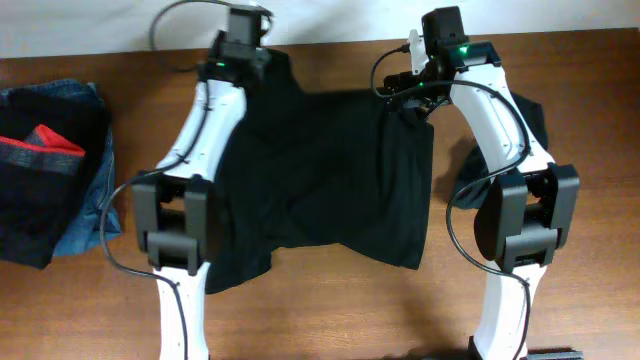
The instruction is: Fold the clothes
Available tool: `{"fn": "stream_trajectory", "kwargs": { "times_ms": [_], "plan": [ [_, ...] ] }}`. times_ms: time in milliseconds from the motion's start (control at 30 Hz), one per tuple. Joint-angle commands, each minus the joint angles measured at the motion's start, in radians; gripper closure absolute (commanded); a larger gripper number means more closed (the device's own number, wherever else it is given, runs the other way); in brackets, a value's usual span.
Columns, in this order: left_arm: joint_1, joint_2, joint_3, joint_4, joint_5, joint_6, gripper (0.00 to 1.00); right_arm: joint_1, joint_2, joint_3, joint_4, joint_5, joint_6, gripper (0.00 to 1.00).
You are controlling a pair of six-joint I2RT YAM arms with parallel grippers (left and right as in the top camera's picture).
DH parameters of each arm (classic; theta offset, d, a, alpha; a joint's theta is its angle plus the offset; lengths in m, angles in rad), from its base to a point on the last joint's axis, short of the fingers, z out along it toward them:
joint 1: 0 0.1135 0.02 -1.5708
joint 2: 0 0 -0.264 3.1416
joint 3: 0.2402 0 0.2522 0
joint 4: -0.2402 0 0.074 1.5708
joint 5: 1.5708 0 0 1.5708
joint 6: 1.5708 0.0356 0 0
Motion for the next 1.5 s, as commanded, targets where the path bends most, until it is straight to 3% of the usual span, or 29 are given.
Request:
{"fn": "stream_trajectory", "kwargs": {
  "times_ms": [0, 200, 233, 267, 300, 467, 733, 867, 1000, 1133, 1333, 1467],
  "plan": [
    [0.043, 0.01, 0.013, 0.045, 0.065, -0.021, 1.0, -0.008, 0.0, 0.002, 0.001, 0.001, 0.002, 0.01],
    [0.075, 0.061, 0.013, 0.148, 0.105, -0.021, 0.97, -0.008, 0.0, 0.002, 0.002, 0.001, 0.002, 0.01],
    [0.075, 0.074, 0.013, 0.16, 0.105, -0.021, 0.83, -0.008, 0.0, 0.002, 0.002, 0.001, 0.002, 0.01],
    [0.074, 0.09, 0.013, 0.169, 0.105, -0.021, 0.34, -0.008, 0.0, 0.002, 0.002, 0.001, 0.002, 0.01],
    [0.072, 0.098, 0.013, 0.166, 0.105, -0.021, 0.01, -0.008, 0.0, 0.002, 0.002, 0.001, 0.002, 0.01],
    [0.074, 0.089, 0.021, 0.05, 0.105, -0.108, 0.01, -0.008, 0.0, 0.002, 0.001, 0.001, 0.002, 0.01],
    [0.089, -0.012, 0.208, -0.539, 0.172, -0.287, 0.01, -0.008, -0.037, 0.006, -0.035, -0.057, 0.055, 0.01],
    [0.097, -0.057, 0.315, -0.814, 0.262, -0.364, 0.01, -0.014, -0.09, 0.055, -0.159, -0.068, 0.055, 0.01],
    [0.119, -0.076, 0.332, -1.013, 0.262, -0.43, 0.01, -0.033, -0.121, 0.061, -0.264, -0.068, 0.054, 0.01],
    [0.143, -0.073, 0.266, -1.032, 0.27, -0.437, 0.01, -0.034, -0.116, 0.06, -0.282, -0.068, 0.05, 0.01],
    [0.227, -0.073, 0.075, -0.927, 0.408, -0.432, 0.02, -0.033, -0.116, 0.06, -0.28, -0.068, 0.032, 0.01],
    [0.266, -0.073, -0.065, -0.805, 0.505, -0.425, 0.11, -0.033, -0.116, 0.06, -0.27, -0.068, 0.019, 0.01]
  ]
}}
